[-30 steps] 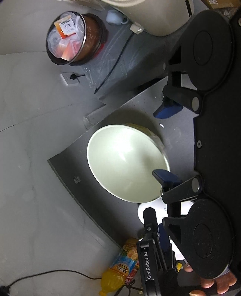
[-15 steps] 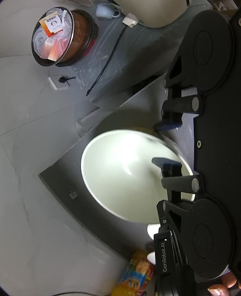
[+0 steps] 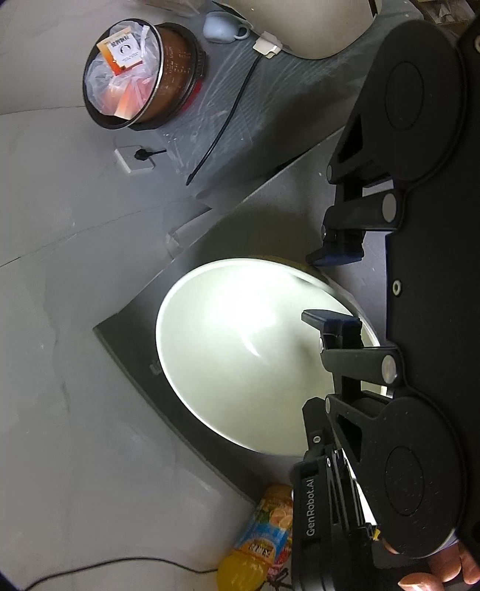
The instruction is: Organize plates and bowls
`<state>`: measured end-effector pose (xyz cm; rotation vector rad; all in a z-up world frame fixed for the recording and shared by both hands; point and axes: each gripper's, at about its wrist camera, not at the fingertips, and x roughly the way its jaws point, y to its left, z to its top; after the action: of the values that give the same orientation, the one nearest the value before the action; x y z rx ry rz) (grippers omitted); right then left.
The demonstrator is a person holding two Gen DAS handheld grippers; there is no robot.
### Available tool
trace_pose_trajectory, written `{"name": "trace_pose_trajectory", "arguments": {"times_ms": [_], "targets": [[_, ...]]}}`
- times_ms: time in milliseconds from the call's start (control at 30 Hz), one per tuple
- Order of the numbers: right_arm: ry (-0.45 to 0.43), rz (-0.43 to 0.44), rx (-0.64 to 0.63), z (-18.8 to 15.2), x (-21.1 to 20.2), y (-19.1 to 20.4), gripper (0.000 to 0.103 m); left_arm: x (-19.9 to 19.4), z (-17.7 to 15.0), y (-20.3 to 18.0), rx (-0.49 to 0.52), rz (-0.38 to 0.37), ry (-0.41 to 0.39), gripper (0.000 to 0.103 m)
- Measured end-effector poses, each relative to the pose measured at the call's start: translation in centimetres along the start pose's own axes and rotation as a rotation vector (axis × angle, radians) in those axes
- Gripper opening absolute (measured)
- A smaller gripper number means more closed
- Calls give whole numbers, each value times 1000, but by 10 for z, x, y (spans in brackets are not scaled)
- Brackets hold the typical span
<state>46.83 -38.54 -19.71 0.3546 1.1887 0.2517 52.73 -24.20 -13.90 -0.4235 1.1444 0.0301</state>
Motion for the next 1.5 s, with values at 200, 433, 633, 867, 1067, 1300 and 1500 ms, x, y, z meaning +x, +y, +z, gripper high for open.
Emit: {"name": "trace_pose_trajectory", "arguments": {"times_ms": [200, 433, 633, 867, 1067, 1300, 1500], "targets": [[-38, -5, -17, -8, -22, 16, 25, -28, -5, 5, 23, -24, -20, 12], [-79, -15, -6, -23, -47, 30, 25, -52, -15, 13, 33, -57, -32, 12], [-107, -20, 0, -36, -67, 39, 26, -70, -24, 20, 33, -90, -24, 12], [-129, -23, 7, -53, -82, 55, 26, -88, -30, 32, 54, -113, -40, 12], [-136, -21, 3, -69, -91, 67, 26, -105, -44, 45, 63, -121, -47, 12], [-117, -25, 6, -91, -99, 76, 26, -115, -62, 63, 67, -143, -40, 12], [-102, -24, 7, -108, -106, 82, 27, -122, -76, 78, 49, -161, -20, 12]]}}
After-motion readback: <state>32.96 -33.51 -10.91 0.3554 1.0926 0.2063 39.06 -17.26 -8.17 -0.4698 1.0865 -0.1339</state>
